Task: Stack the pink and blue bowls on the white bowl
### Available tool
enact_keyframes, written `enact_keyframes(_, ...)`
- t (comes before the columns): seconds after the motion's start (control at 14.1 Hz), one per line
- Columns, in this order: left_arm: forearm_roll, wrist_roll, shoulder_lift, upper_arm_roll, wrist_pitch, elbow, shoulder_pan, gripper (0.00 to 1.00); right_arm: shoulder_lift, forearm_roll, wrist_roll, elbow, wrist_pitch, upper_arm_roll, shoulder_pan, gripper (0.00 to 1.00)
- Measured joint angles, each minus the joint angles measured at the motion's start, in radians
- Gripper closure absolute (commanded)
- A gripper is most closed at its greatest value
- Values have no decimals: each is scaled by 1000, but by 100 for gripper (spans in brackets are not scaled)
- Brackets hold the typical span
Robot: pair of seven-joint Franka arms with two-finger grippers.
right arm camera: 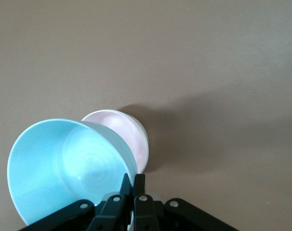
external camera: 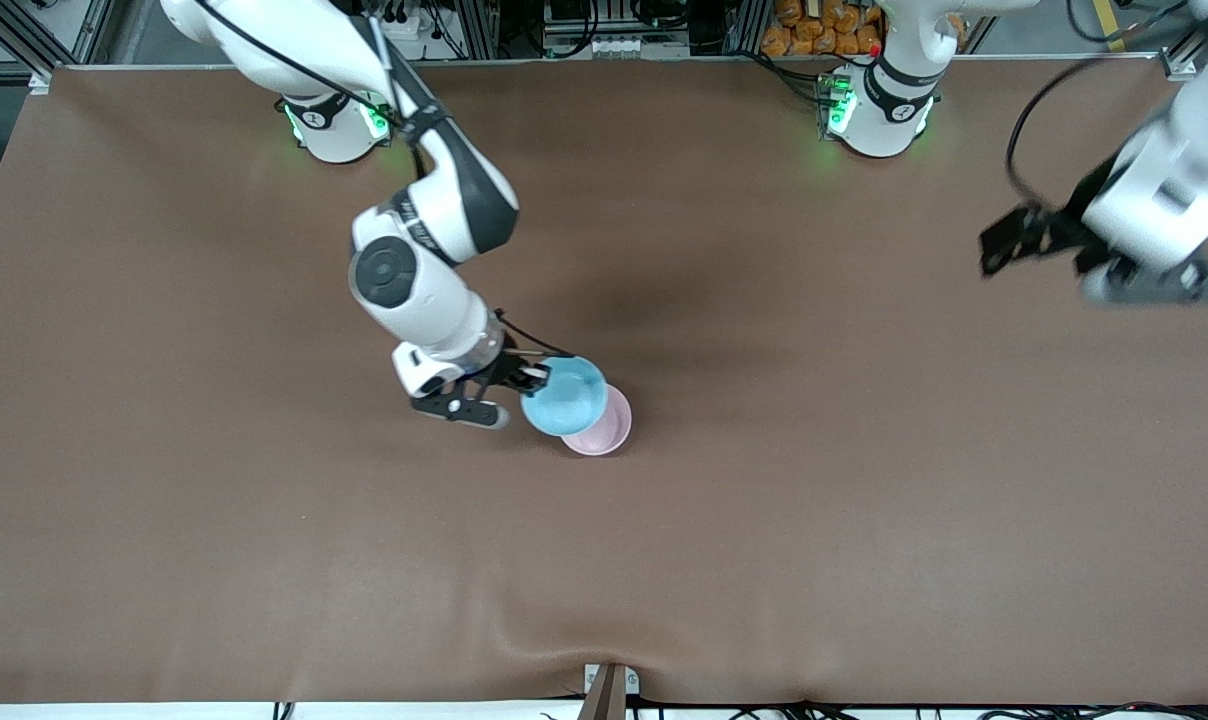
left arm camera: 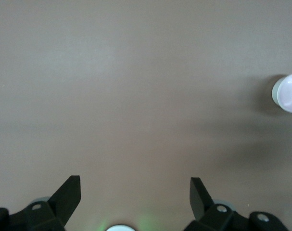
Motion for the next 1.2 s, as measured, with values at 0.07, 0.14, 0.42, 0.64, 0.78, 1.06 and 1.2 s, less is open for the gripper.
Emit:
enact_keyframes(0.07, 0, 20, -21, 9, -8, -5, 0, 0, 17, 0, 1, 0, 27, 0, 8, 100)
enact_keyframes(0.14, 0, 53, -28, 22, -8, -9, 1, 0, 31, 0, 1, 0, 41, -1, 11, 100)
enact_keyframes(0.42, 0, 121, -36, 64, -12, -18, 12, 0, 94, 0, 1, 1, 123, -1, 23, 100)
enact_keyframes(0.64, 0, 122, -83, 64, -32, -40, 17, 0, 122, 0, 1, 1, 138, -1, 34, 100)
enact_keyframes(0.78, 0, 152, -95, 84, -27, -59, 20, 0, 123, 0, 1, 2, 138, -1, 35, 100)
enact_keyframes(1.06, -3, 214, -94, 129, -12, -77, 26, 0, 123, 0, 1, 2, 132, -1, 35, 91)
enact_keyframes(1.2, -3, 214, -92, 127, -11, -80, 23, 0, 124, 0, 1, 2, 131, -1, 39, 1)
